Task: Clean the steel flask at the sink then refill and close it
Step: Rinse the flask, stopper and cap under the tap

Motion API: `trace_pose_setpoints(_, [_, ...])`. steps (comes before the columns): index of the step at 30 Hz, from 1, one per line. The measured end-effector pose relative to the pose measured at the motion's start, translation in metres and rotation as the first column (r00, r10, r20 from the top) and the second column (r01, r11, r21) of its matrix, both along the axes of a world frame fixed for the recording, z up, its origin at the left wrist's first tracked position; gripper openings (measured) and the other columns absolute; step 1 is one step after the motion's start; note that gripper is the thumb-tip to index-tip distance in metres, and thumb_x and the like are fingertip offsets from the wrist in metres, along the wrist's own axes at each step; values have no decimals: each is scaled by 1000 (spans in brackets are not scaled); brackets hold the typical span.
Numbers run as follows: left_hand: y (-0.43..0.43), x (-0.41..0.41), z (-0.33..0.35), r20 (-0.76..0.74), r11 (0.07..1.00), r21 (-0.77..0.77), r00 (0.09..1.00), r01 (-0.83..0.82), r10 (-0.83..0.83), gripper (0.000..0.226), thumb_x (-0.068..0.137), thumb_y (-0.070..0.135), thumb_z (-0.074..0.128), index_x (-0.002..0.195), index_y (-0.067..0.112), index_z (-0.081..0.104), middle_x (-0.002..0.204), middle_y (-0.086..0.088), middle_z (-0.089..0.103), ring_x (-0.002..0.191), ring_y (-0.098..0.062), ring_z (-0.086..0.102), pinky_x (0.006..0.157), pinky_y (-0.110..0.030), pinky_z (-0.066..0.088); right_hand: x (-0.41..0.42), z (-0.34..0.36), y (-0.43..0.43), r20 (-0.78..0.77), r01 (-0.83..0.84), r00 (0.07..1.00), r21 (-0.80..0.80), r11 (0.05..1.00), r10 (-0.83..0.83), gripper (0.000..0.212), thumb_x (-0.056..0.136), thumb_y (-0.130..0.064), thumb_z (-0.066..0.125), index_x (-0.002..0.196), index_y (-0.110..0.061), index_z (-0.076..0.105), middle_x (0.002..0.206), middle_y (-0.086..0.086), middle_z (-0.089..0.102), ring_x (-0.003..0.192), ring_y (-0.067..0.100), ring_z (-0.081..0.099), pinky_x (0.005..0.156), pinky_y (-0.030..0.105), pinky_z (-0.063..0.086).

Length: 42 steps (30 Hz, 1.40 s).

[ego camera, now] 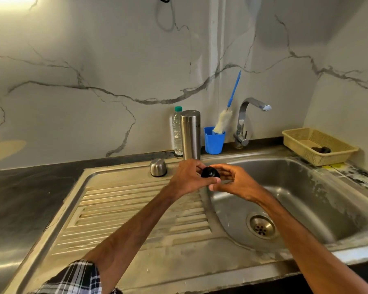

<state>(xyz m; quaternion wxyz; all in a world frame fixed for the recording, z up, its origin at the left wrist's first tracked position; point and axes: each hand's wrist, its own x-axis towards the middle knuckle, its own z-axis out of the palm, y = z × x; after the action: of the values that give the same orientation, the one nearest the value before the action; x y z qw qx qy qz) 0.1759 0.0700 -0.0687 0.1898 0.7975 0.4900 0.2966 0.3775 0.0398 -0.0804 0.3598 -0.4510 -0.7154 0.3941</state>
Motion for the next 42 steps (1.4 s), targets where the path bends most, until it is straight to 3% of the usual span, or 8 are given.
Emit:
trace_pose_setpoints(3, [3,34,5,49,996,-58,997,64,-61,45,81,52,80,103,13,75,84,3,75,70,-3,69,63,-18,57,32,9,2,-4,41,999,0,999,-41,56,76,-24,85,128,-21,63,115,-6,73,107,9,69,93,31,55])
trace_pose_setpoints(8, [32,88,12,25,992,-107,997,68,-66,44,100,51,57,100,7,68,84,-8,70,75,-21,66,74,-36,56,72,-7,29,-117,292,947,-84,953,-300,53,80,-19,82,129,-16,61,117,4,71,103,20,70,82,39,62])
trace_pose_setpoints(12, [76,121,21,-2,997,-69,1000,17,-18,26,97,38,66,101,12,64,102,-10,70,97,-24,67,90,-42,58,89,-32,46,-229,518,820,-91,851,-524,60,71,-18,90,123,-17,61,117,6,69,99,20,71,75,44,63])
trace_pose_setpoints(17, [130,160,35,31,999,24,999,-41,40,19,92,27,71,99,14,58,94,-7,65,88,-23,64,81,-41,58,92,-40,54,-172,670,732,4,743,-659,55,66,-28,93,113,-26,64,106,-5,72,94,10,70,84,39,61])
trace_pose_setpoints(23, [178,203,38,-288,985,164,958,48,1,37,99,22,63,133,9,57,134,-12,59,120,-31,57,95,-37,46,100,-43,62,-73,734,679,57,677,-730,54,66,-28,91,113,-20,65,102,-5,71,96,12,68,93,32,55])
trace_pose_setpoints(26, [189,212,27,-384,978,204,923,50,33,40,91,17,71,128,11,57,129,-11,59,117,-29,58,90,-36,48,104,-46,63,-50,750,662,60,659,-748,51,69,-27,90,112,-19,65,101,-4,69,95,12,65,91,29,53])
trace_pose_setpoints(36, [204,207,8,-229,943,331,972,36,44,31,82,25,83,101,14,61,110,-6,65,92,-16,54,84,-26,46,105,-43,59,-23,742,669,51,668,-742,56,73,-26,88,122,-13,63,111,-1,69,94,9,61,81,18,44])
trace_pose_setpoints(42, [208,204,5,-166,945,324,986,30,25,20,88,20,76,101,7,67,107,-8,67,94,-19,59,89,-28,51,106,-41,59,-20,747,664,43,663,-747,59,74,-26,88,125,-12,62,116,2,70,96,9,60,82,19,45])
